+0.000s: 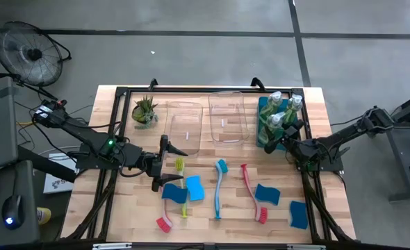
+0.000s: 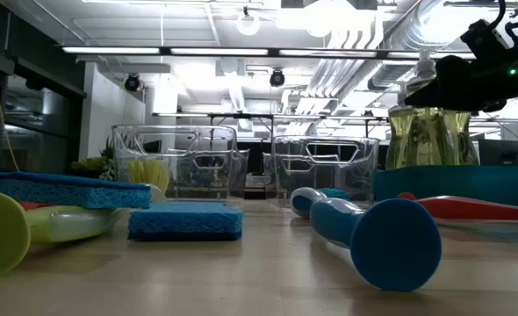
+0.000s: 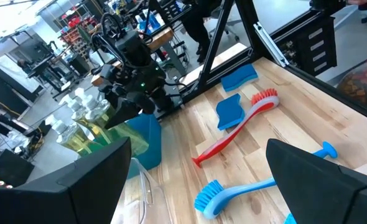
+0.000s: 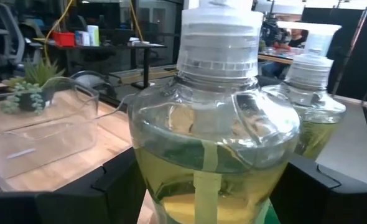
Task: Pick & Place Kitchen Sink Supplies
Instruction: Put the green dishwashing liquid dispenser into the blue bin
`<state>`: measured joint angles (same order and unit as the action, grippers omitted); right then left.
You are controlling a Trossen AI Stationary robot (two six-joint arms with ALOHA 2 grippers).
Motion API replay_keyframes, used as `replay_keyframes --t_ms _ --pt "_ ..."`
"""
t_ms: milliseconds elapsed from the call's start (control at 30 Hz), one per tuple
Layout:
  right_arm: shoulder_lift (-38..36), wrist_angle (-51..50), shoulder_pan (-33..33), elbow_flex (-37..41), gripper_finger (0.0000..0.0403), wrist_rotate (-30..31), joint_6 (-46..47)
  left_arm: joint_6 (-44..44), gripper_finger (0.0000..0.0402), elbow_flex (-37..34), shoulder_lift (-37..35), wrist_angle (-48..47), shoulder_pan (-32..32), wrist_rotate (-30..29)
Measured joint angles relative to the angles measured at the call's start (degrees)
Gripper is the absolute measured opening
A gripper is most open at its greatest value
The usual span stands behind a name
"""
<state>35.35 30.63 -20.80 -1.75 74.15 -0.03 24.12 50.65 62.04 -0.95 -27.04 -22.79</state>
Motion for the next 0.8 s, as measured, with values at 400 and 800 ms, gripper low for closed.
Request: replay_keyframes --t_ms 400,800 --pt "-0.2 -0.8 0.0 -0.2 0.0357 0.4 -0.3 0.0 0.0366 0.0 0.0 0.0 0.0 0.0" --pt "-0.2 1.0 0.0 -5.4 0.0372 2.9 -10.3 -0.2 0.0366 0.0 0.0 0.0 0.0 0.0"
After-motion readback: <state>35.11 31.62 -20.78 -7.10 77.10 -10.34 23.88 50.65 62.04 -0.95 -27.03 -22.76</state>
